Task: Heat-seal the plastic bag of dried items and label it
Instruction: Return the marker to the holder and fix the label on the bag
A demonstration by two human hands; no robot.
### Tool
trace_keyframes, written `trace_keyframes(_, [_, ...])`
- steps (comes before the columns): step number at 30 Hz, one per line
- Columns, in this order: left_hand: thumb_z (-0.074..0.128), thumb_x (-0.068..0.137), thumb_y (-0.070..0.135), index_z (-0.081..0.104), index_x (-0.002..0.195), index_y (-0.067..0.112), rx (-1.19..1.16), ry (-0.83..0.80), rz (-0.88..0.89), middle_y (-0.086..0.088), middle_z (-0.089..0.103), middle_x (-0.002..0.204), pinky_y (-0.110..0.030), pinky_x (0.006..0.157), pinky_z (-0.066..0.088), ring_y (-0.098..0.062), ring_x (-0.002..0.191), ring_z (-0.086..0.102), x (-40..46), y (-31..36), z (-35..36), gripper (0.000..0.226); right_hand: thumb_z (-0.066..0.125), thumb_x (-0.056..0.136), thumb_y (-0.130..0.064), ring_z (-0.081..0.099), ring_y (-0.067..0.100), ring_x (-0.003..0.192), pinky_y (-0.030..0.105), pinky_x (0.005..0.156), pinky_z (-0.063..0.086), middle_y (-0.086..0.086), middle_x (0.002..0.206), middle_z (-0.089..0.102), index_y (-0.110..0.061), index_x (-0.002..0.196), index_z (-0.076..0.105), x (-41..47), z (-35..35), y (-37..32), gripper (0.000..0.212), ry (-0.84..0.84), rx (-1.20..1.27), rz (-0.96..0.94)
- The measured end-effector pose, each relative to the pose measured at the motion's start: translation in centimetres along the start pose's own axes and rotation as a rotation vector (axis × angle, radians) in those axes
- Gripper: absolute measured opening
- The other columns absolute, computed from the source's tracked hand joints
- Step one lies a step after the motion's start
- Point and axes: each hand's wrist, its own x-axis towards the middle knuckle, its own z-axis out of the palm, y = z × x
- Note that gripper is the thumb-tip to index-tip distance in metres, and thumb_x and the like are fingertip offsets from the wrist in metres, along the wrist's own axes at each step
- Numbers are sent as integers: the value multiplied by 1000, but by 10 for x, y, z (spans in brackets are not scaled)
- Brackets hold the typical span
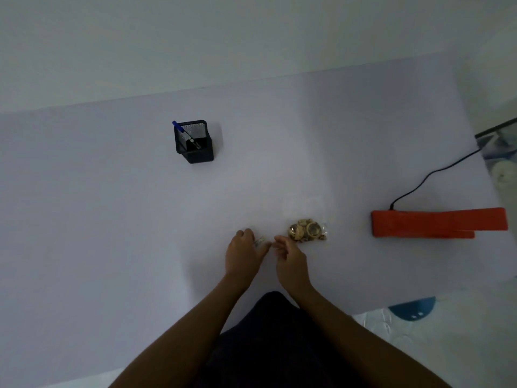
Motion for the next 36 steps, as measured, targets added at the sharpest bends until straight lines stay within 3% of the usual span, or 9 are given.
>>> trace_keyframes(9, [58, 88, 53, 58, 95, 12, 204, -15, 3, -7, 61, 92, -40, 68, 54, -26, 81, 63, 5, 16, -4, 42, 46, 97, 3, 65, 10, 102, 20, 94, 50, 0, 112, 71, -11, 126, 62, 0, 1, 0, 36, 39, 5, -5])
trace_keyframes(12, [57, 90, 42, 58, 93, 12, 187, -22, 58, -6, 62, 90, -38, 68, 53, -26, 80, 63, 6, 15, -6, 30, 45, 95, 6, 65, 11, 103, 16, 92, 48, 0, 113, 71, -11, 127, 61, 1, 0, 0, 39, 36, 3, -13])
trace_keyframes(14, [58, 91, 28, 58, 105, 11, 167, -33, 135, -8, 62, 99, -39, 72, 53, -27, 87, 62, 10, 9, -7, 21, 45, 94, 7, 64, 9, 103, 9, 90, 44, -1, 113, 70, -12, 127, 61, 2, -1, -2, 41, 29, 2, -21])
trace_keyframes(18, [60, 94, 18, 57, 126, 18, 234, -92, 320, -10, 59, 114, -41, 77, 55, -28, 96, 61, 19, -3, -10, 32, 45, 95, 7, 63, 5, 105, 2, 89, 41, -9, 113, 68, -16, 128, 58, 3, -2, -3, 42, -8, 15, -40])
trace_keyframes(25, [65, 91, 14, 71, 115, 18, 313, -91, 432, -6, 64, 104, -34, 70, 52, -25, 91, 63, 27, -8, -16, 25, 45, 97, 1, 61, 4, 109, -2, 86, 36, -11, 122, 68, -20, 133, 55, 5, 2, -3, 42, -61, -12, -29])
trace_keyframes(31, [64, 89, 6, 64, 123, 18, 316, -97, 450, -7, 61, 109, -35, 66, 54, -26, 92, 62, 26, -5, -15, 36, 45, 96, 3, 61, 6, 112, 7, 92, 39, -9, 123, 68, -19, 133, 54, 7, 5, -1, 43, -51, -41, -38])
trace_keyframes(36, [65, 89, 9, 67, 119, 18, 340, -115, 475, -7, 61, 108, -35, 67, 54, -25, 93, 60, 32, -4, -17, 32, 45, 96, 3, 60, 3, 111, -3, 88, 35, -8, 123, 68, -18, 133, 54, 7, 6, -2, 44, -45, -37, -31])
